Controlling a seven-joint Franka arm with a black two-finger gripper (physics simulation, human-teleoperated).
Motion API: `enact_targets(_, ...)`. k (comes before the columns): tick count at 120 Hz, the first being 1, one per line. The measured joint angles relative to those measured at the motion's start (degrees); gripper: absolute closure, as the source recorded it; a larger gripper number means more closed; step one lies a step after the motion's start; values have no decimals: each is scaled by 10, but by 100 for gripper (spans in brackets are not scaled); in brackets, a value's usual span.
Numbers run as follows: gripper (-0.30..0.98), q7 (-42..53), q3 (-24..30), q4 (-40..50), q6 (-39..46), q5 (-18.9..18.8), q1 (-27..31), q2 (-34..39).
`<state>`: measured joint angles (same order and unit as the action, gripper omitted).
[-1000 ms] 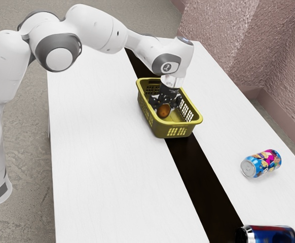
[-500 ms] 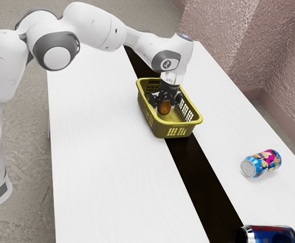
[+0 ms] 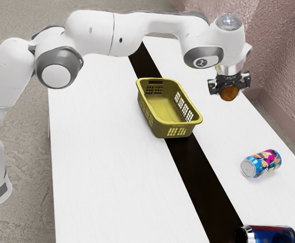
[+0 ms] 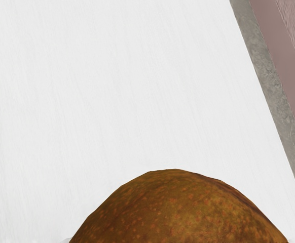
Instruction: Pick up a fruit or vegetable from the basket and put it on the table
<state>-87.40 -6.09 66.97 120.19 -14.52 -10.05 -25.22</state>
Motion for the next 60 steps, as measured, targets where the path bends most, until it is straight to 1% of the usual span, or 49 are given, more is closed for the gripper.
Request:
enact_targets(6,45,-2,5,-37,27,-7,-7,-31)
enact_targets(12,45,-4,6,-53,50,-12,-12,-46)
enact_targets(24,25,-6,8,-49,84,-14,-18,-48)
enact_targets(37,12,-8,7,-32,106,-13,-21,-38)
enact_targets(53,5,-24,-25,41,116,-7,-19,13)
enact_targets(57,4,-37,-30,56,93,2,-20,37)
enact_targets(60,3,-52,-32,63,64,17,-19,60)
